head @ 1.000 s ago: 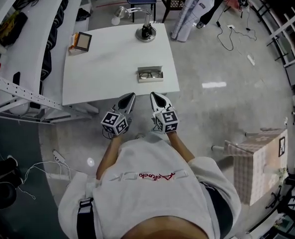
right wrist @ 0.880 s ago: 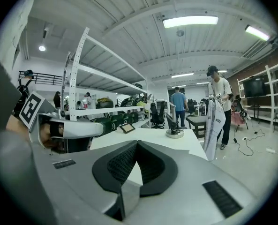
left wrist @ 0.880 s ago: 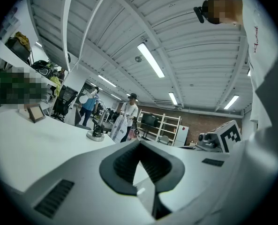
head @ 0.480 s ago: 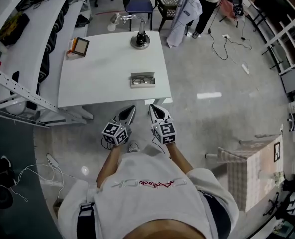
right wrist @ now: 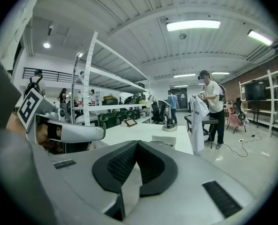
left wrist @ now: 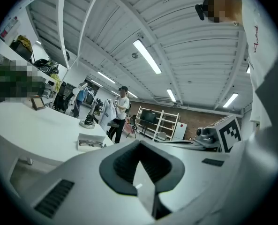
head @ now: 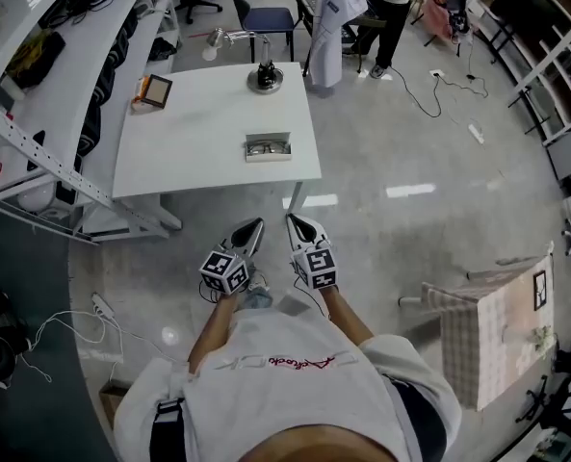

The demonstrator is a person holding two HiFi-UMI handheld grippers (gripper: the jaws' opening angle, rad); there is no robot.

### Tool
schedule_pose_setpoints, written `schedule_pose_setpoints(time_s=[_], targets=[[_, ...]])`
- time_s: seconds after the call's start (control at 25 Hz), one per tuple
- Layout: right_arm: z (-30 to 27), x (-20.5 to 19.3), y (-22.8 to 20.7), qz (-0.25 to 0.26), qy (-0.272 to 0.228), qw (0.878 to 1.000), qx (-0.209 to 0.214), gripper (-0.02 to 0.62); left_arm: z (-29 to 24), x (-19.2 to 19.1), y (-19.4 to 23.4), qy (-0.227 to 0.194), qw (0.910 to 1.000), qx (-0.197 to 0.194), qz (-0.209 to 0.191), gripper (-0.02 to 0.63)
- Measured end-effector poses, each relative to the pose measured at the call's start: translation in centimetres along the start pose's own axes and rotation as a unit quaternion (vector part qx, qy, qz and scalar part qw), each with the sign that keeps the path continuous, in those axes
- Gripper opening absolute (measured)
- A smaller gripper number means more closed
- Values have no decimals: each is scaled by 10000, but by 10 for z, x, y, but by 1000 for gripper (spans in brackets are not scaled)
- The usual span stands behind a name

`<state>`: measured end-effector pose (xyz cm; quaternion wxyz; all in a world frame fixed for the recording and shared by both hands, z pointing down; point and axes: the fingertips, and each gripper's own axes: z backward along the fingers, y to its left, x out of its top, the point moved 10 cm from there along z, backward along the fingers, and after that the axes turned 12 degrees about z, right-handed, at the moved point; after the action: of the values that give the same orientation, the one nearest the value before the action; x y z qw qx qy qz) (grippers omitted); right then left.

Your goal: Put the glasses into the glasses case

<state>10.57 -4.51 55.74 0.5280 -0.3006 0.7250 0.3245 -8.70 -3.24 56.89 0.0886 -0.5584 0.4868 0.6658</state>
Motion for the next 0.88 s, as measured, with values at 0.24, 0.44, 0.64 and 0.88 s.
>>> schedule_pose_setpoints(time_s=[0.24,0.44,0.64,0.88], targets=[[33,-11,16,-9,-72,9999,153,6,26,-23,-27,-16,9998,166,-58,26],[66,-24,32,-45,-15,9999,127,6,54,-48,-48,30,9997,239,-8,25],[93,-27,47,3,-35,9998,208,6,72,-61,-69,-19,9997,244,-47,25],[117,-25,69,95,-72,9997,204,6,90,-71,-88,-98,9998,200,-13,25]])
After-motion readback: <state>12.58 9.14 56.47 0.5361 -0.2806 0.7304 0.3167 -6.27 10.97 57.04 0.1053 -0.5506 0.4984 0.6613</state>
